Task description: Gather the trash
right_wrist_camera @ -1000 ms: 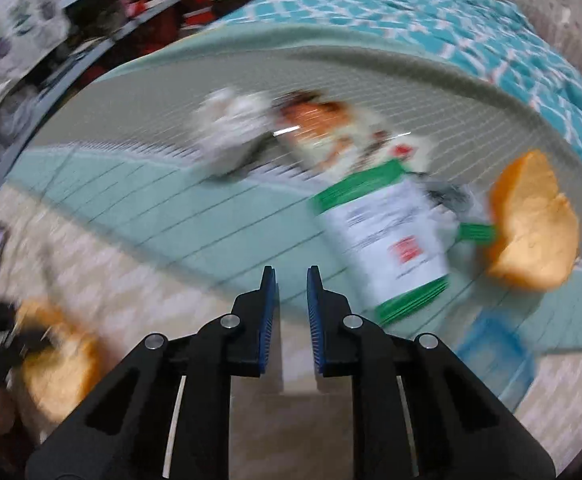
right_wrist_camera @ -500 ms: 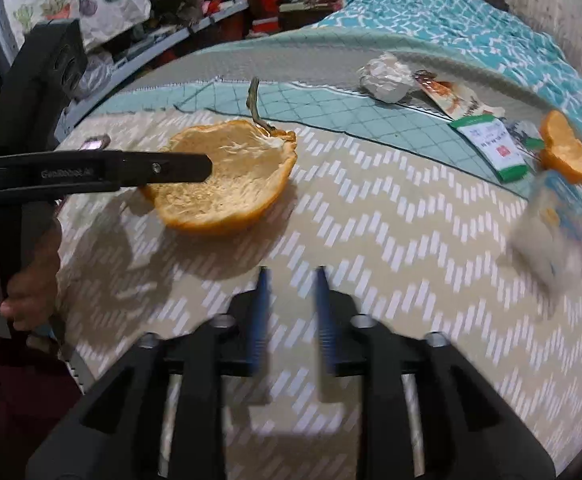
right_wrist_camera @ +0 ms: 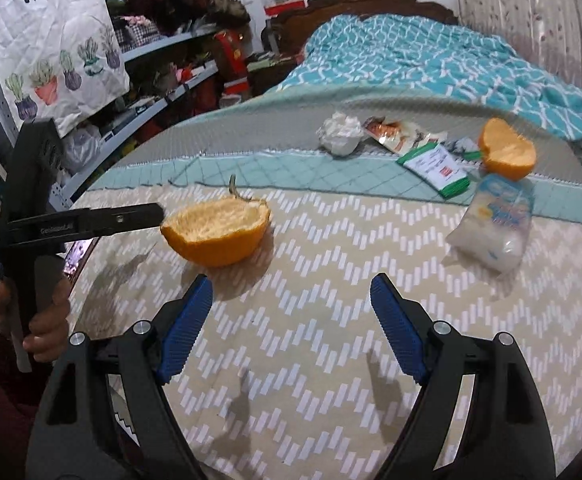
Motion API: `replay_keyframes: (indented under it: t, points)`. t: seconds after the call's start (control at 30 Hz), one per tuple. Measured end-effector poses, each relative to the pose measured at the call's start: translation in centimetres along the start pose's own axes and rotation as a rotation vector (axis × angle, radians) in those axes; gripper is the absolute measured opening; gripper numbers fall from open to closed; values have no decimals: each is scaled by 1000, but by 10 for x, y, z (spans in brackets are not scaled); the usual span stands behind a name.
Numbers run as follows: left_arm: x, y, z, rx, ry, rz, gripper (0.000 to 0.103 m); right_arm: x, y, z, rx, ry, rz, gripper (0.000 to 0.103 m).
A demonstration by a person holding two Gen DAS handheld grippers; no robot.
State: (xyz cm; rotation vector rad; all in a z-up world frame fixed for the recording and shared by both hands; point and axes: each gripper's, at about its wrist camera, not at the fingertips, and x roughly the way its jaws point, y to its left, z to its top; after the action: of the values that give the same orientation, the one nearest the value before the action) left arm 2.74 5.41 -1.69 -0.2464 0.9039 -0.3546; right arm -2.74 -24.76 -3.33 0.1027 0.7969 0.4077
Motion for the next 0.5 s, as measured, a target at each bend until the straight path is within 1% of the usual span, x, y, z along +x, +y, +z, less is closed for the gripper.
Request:
replay_keyframes:
  t: [0.1, 0.17, 0.23, 0.3, 0.33, 0.4, 0.5]
  points:
    - [-29, 30, 2, -39, -73, 35, 74, -1, -3, 2, 14, -9, 7, 81]
    - [-52, 60, 8, -80, -137, 77, 74, 2, -5, 3, 28, -1, 13, 81]
    - [-75, 90, 19, -96, -218, 172, 74, 7, -5, 3, 48, 15, 26, 81]
    - [-92, 114, 32, -100, -278, 275, 74, 11, -4, 3, 68, 27, 37, 81]
    - [-100, 126, 39, -105, -306, 297, 74, 12, -2, 3, 73, 28, 40, 81]
    - [-107, 143, 49, -109, -329, 321, 74, 14, 1, 1, 73, 26, 39, 81]
    - [-100, 169, 63, -126, -297, 303, 76, 14, 3, 0, 78, 25, 36, 81]
